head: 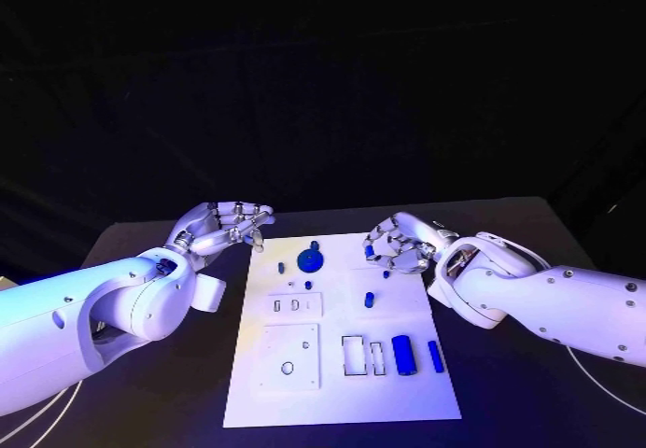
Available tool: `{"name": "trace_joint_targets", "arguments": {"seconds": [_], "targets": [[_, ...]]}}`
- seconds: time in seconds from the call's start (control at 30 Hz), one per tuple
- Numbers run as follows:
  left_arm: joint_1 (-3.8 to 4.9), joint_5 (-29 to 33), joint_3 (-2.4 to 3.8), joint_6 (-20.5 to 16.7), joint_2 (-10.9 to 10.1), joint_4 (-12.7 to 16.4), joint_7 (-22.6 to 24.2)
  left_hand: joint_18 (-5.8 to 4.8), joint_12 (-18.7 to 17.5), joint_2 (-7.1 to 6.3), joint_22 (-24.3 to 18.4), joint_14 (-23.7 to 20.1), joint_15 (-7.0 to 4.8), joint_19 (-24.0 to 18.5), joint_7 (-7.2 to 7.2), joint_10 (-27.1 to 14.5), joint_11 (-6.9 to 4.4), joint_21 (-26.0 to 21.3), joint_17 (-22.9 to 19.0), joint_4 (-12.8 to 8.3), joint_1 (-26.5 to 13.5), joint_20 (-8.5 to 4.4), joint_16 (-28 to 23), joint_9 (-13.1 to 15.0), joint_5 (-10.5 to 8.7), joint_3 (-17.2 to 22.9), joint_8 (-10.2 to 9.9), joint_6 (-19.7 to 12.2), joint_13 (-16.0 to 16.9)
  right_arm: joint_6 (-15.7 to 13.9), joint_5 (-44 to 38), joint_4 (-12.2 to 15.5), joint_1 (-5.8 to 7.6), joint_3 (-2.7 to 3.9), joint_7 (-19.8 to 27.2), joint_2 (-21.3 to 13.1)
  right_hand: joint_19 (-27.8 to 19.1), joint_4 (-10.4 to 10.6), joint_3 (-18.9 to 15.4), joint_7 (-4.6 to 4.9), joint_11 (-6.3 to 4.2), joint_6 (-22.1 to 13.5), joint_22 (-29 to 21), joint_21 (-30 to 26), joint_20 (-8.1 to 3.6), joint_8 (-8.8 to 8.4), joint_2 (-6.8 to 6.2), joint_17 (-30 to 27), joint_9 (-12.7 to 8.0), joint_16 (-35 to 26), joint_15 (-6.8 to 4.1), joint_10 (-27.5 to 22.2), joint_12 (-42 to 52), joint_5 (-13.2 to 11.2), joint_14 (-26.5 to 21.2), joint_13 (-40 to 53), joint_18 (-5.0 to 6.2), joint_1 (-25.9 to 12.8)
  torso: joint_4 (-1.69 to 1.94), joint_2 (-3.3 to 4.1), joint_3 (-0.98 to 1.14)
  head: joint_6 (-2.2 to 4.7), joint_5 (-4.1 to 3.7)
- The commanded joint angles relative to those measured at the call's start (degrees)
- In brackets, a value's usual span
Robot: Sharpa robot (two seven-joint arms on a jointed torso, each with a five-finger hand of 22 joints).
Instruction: Assemble the parts on the task board
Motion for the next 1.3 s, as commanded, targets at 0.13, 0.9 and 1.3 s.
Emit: {"name": "trace_joint_targets", "arguments": {"seconds": [0.13, 0.9, 1.3], "targets": [[0.03, 0.1, -0.09, 1.1, 1.0, -1.2, 0.3, 0.38, -0.2, 0.00, 0.1, -0.3, 0.12, -0.5, -0.03, -0.1, -0.09, 0.3, -0.1, 0.0, -0.7, 0.13, 0.1, 0.1, -0.24, 0.3, -0.1, -0.2, 0.1, -1.7, -4.4, 3.6, -0.32, -0.18, -7.6, 3.8, 6.1, -0.2, 0.7, 0.23, 0.03, -0.2, 15.1, 0.2, 0.25, 1.02, 0.61, 15.1, 0.8, 0.3, 0.56, 2.8, -0.4, 0.2, 6.0, 11.3, -0.82, 0.0, 0.08, -0.62, -0.70, -1.31, 1.16], [0.03, 0.1, -0.31, 0.9, 2.6, -2.5, 0.2, 0.38, -0.1, 0.00, 0.1, -0.3, 0.10, -0.5, -0.06, 0.0, -0.11, 0.3, -0.1, -0.1, -0.6, 0.13, 0.2, 0.1, -0.24, 0.4, -0.1, -0.2, 0.1, 1.0, -9.5, 2.8, -4.76, -0.97, -19.4, 14.5, 6.1, -0.4, 0.8, 0.33, 0.14, -0.4, 15.1, 0.2, 0.41, 1.19, 0.20, 15.1, 0.9, 0.3, 0.68, 2.8, -0.5, 0.1, 6.0, 11.2, -0.82, -0.7, 0.28, -0.66, -0.96, -3.21, 3.53], [0.04, 0.1, -0.32, 1.0, 2.7, -2.4, 0.1, 0.38, -0.1, 0.00, 0.1, -0.3, 0.10, -0.5, -0.06, 0.0, -0.11, 0.3, -0.1, -0.1, -0.6, 0.13, 0.2, 0.1, -0.24, 0.4, -0.1, -0.2, 0.1, 2.7, -11.6, 0.5, -6.43, -1.14, -21.6, 17.1, 6.1, -0.4, 0.9, 0.36, 0.18, -0.5, 15.1, 0.2, 0.50, 1.32, -0.11, 15.1, 0.9, 0.3, 0.74, 2.8, -0.4, 0.1, 6.0, 11.3, -0.82, -1.4, 0.17, -0.68, -0.95, -3.97, 4.08]]}}
